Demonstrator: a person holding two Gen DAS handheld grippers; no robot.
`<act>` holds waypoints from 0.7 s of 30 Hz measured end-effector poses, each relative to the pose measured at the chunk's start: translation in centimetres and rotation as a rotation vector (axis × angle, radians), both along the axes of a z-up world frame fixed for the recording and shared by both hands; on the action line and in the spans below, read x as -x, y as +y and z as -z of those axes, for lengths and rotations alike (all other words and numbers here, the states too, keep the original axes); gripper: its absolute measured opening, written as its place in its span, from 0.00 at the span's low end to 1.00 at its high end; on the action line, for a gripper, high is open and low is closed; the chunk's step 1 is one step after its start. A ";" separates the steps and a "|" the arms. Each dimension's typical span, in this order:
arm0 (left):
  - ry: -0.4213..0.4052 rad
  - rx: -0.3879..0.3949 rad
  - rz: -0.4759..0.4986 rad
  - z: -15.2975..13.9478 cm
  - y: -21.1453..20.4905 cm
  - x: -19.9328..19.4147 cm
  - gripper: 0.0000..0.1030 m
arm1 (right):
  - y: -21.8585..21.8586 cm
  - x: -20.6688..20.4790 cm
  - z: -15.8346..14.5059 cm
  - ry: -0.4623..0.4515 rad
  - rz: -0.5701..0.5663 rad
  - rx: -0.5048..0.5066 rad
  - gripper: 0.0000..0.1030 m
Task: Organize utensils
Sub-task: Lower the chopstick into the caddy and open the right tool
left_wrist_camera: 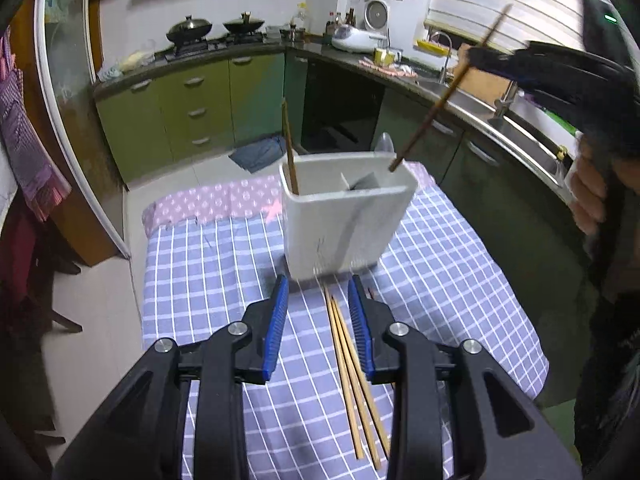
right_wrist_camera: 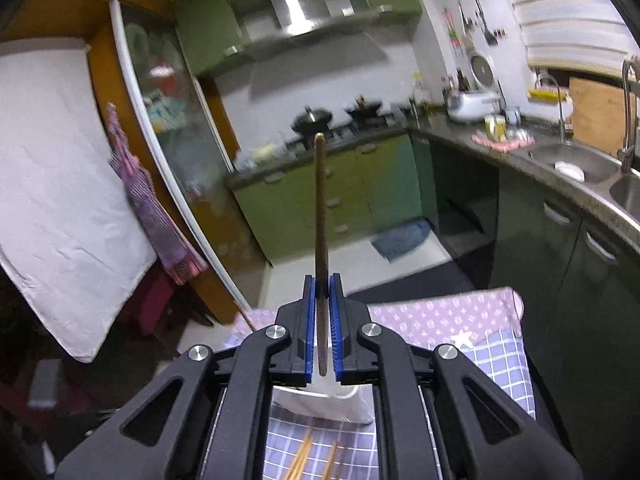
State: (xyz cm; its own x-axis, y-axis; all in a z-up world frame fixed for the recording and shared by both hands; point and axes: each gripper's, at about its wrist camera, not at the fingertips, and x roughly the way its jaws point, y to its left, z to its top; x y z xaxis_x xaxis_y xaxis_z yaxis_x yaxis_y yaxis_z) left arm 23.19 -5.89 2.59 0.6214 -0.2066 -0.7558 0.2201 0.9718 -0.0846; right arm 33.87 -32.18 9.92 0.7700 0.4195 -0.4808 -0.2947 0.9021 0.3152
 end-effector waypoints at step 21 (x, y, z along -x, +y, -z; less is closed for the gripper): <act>0.136 -0.036 0.036 5.0 -2.0 -0.2 0.34 | 0.7 5.5 5.4 0.045 -0.082 0.094 0.16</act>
State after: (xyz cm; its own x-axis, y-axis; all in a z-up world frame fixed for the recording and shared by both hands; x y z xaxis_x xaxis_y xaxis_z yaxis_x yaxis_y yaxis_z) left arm 23.39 -7.92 -2.46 0.5050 -0.1981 -0.8401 0.2437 0.9664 -0.0813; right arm 28.41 -31.44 4.48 0.7116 0.4319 -0.5542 -0.3566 0.9016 0.2447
